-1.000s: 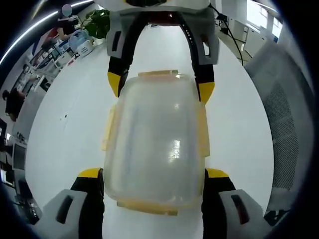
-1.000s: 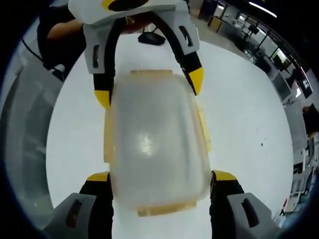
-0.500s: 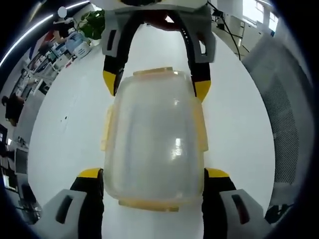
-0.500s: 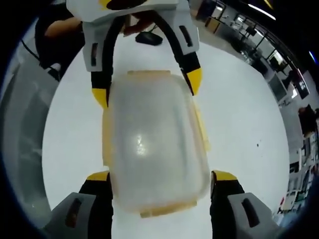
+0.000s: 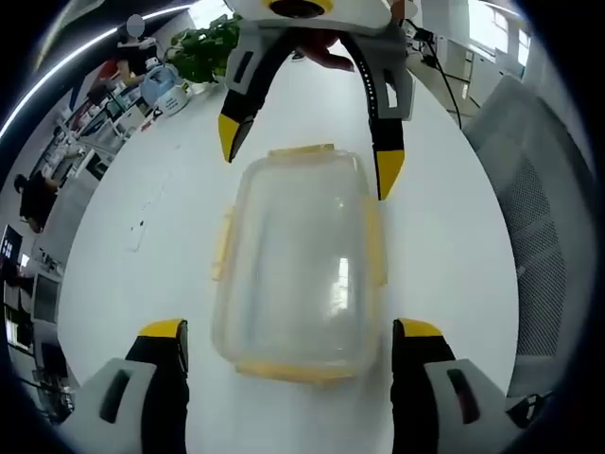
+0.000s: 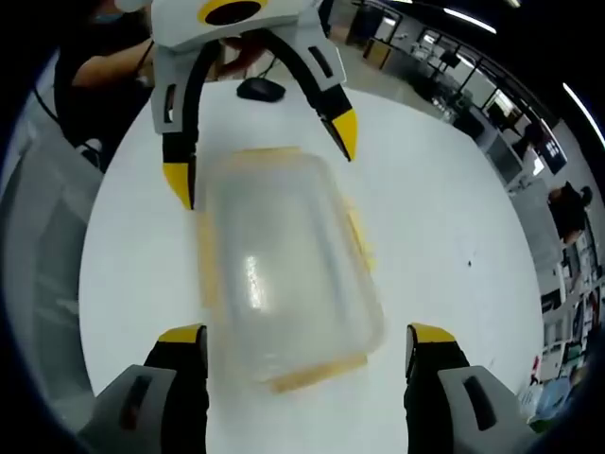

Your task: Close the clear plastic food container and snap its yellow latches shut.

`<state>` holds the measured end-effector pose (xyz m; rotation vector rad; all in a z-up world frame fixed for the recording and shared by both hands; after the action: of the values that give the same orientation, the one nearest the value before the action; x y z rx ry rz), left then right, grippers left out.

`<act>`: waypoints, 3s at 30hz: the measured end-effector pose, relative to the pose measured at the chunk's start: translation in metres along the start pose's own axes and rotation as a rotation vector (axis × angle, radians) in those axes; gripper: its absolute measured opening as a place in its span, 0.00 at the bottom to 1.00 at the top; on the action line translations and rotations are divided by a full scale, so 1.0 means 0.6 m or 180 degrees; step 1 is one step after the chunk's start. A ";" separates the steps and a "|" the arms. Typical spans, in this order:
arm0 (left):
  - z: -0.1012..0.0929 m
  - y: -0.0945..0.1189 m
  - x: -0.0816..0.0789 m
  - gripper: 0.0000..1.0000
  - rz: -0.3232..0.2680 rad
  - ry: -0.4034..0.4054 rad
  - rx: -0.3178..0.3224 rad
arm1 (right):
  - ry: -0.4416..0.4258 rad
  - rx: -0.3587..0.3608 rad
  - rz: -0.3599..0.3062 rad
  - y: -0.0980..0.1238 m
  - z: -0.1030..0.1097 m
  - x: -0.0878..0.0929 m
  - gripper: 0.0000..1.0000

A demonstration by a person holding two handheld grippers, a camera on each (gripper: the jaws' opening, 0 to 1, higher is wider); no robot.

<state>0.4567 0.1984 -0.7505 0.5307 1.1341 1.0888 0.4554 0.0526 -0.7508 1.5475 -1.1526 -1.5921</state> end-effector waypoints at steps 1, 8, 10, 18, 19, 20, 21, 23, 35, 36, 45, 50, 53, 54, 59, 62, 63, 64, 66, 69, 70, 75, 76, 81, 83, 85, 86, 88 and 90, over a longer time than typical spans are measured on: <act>-0.002 0.002 -0.001 0.93 -0.0001 0.0011 -0.0007 | -0.0003 0.0002 -0.0002 0.000 0.003 0.001 0.88; -0.009 0.014 -0.001 0.95 -0.0040 0.0168 -0.0108 | -0.0044 0.0085 -0.0049 0.016 0.017 0.006 0.87; -0.012 0.019 -0.002 0.95 -0.0069 0.0202 -0.0131 | -0.0089 0.0116 -0.0084 0.021 0.020 0.006 0.87; -0.025 0.040 0.000 0.96 -0.0134 0.0392 -0.0266 | -0.0246 0.0186 -0.0209 0.032 0.039 0.008 0.87; -0.025 0.043 0.001 0.96 -0.0144 0.0428 -0.0280 | -0.0274 0.0201 -0.0238 0.034 0.041 0.008 0.87; -0.026 0.046 0.001 0.96 -0.0156 0.0486 -0.0295 | -0.0304 0.0213 -0.0264 0.036 0.044 0.009 0.87; -0.027 0.050 0.001 0.96 -0.0164 0.0536 -0.0315 | -0.0318 0.0233 -0.0282 0.038 0.045 0.009 0.87; -0.028 0.056 0.002 0.96 -0.0207 0.0620 -0.0361 | -0.0395 0.0259 -0.0354 0.044 0.049 0.009 0.86; -0.060 0.083 0.010 0.96 -0.0342 0.1032 -0.0488 | -0.0687 0.0327 -0.0584 0.064 0.081 0.026 0.84; -0.064 0.084 0.012 0.96 -0.0331 0.1027 -0.0493 | -0.0691 0.0334 -0.0586 0.065 0.083 0.027 0.84; -0.094 0.102 0.024 0.95 -0.0359 0.1256 -0.0539 | -0.0891 0.0334 -0.0684 0.072 0.109 0.045 0.84; -0.112 0.109 0.034 0.94 -0.0382 0.1418 -0.0565 | -0.0973 0.0322 -0.0745 0.075 0.130 0.055 0.84; -0.120 0.114 0.039 0.94 -0.0407 0.1504 -0.0603 | -0.1069 0.0312 -0.0819 0.076 0.138 0.061 0.83; -0.122 0.115 0.041 0.94 -0.0409 0.1523 -0.0622 | -0.1074 0.0338 -0.0858 0.077 0.139 0.061 0.83; -0.145 0.119 0.051 0.94 -0.0399 0.1668 -0.0656 | -0.1164 0.0397 -0.0974 0.085 0.145 0.063 0.83; -0.151 0.123 0.050 0.94 -0.0429 0.1699 -0.0688 | -0.1190 0.0414 -0.1031 0.087 0.152 0.065 0.83; -0.153 0.124 0.050 0.94 -0.0431 0.1717 -0.0697 | -0.1212 0.0419 -0.1086 0.088 0.155 0.066 0.83; -0.155 0.125 0.050 0.94 -0.0442 0.1723 -0.0704 | -0.1216 0.0424 -0.1103 0.088 0.156 0.066 0.84; -0.158 0.128 0.049 0.94 -0.0463 0.1724 -0.0727 | -0.1228 0.0457 -0.1115 0.089 0.162 0.070 0.84; -0.163 0.133 0.049 0.94 -0.0493 0.1757 -0.0762 | -0.1248 0.0498 -0.1174 0.092 0.169 0.075 0.84; -0.165 0.134 0.049 0.94 -0.0506 0.1773 -0.0769 | -0.1245 0.0528 -0.1194 0.094 0.172 0.078 0.84; -0.183 0.136 0.054 0.94 -0.0464 0.1727 -0.0802 | -0.1225 0.0640 -0.1307 0.103 0.188 0.087 0.84; -0.186 0.137 0.054 0.95 -0.0508 0.1786 -0.0806 | -0.1237 0.0647 -0.1338 0.105 0.192 0.090 0.84; -0.204 0.136 0.059 0.96 -0.0450 0.1643 -0.0822 | -0.1284 0.0676 -0.1402 0.108 0.206 0.105 0.85; -0.208 0.136 0.059 0.96 -0.0472 0.1696 -0.0817 | -0.1305 0.0671 -0.1381 0.105 0.213 0.111 0.86; -0.210 0.138 0.060 0.96 -0.0522 0.1827 -0.0839 | -0.1316 0.0686 -0.1356 0.104 0.216 0.119 0.86; -0.211 0.139 0.061 0.96 -0.0515 0.1838 -0.0850 | -0.1329 0.0694 -0.1364 0.105 0.217 0.121 0.86; -0.217 0.140 0.061 0.96 -0.0529 0.1853 -0.0860 | -0.1342 0.0708 -0.1355 0.107 0.221 0.125 0.86; -0.221 0.140 0.063 0.96 -0.0577 0.1899 -0.0856 | -0.1357 0.0719 -0.1379 0.109 0.224 0.127 0.87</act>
<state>0.3021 0.2452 -0.7502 -0.1248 1.4832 1.2521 0.3056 -0.0213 -0.7351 1.7390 -1.3165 -2.2253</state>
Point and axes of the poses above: the point that each gripper's makers call its tool centre point, and the gripper's own axes: y roughly backward along the fingers, z roughly to its left, x roughly out of its underside, the point moved 6 cm from there along y, roughly backward along the fingers, and after that the axes turned 9 degrees about -x, right-handed, at the moved point
